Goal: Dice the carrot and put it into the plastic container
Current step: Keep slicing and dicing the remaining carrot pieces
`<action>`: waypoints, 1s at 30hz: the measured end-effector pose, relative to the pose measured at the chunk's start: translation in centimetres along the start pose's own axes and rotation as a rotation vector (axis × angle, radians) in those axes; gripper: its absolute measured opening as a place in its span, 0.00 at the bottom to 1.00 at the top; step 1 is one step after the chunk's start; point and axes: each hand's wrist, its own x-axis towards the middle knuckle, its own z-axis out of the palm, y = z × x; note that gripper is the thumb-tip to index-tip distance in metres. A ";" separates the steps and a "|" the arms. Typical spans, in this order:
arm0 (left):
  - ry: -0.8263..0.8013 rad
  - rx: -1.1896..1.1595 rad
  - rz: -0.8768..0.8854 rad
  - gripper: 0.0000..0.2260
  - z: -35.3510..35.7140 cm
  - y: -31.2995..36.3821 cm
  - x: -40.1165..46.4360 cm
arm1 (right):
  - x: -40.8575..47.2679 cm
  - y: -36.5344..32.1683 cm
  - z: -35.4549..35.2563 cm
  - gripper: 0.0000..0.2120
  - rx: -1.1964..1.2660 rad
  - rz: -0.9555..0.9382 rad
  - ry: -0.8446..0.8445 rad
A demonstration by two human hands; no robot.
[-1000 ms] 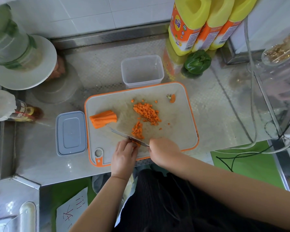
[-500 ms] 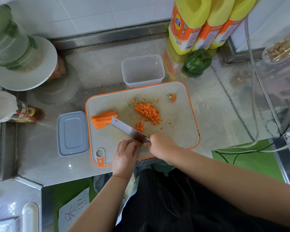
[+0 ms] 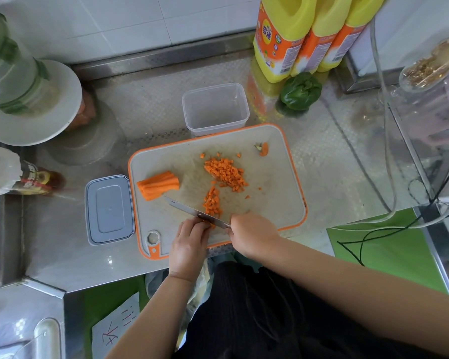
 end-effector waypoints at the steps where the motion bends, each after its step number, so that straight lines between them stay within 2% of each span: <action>1: 0.001 0.011 0.007 0.10 0.1 -0.1 0.0 | 0.0 0.0 0.1 0.07 -0.013 0.000 0.002; 4: -0.012 0.019 0.008 0.09 0.5 -0.5 -0.1 | 0.2 -0.1 0.3 0.05 -0.057 0.009 -0.013; 8: -0.012 0.000 0.007 0.07 0.8 -0.9 -0.2 | 0.7 -0.9 0.5 0.08 -0.083 0.047 -0.056; 13: -0.015 0.006 0.018 0.08 0.6 -0.8 0.0 | 1.4 -0.9 0.2 0.05 0.003 0.065 -0.079; 16: -0.036 0.006 0.051 0.08 0.3 -0.7 0.0 | 1.9 0.0 -0.6 0.15 0.134 0.088 -0.113; 18: -0.035 -0.010 0.020 0.08 0.0 -0.5 0.2 | 1.8 0.3 -0.8 0.17 0.140 0.081 -0.111; 23: -0.044 0.030 0.048 0.08 -0.2 -0.4 0.4 | 0.6 0.0 -0.9 0.12 0.098 0.053 -0.073; 30: -0.066 0.056 0.083 0.09 -0.1 -0.8 0.2 | -0.3 -0.3 -0.5 0.11 0.032 0.010 -0.016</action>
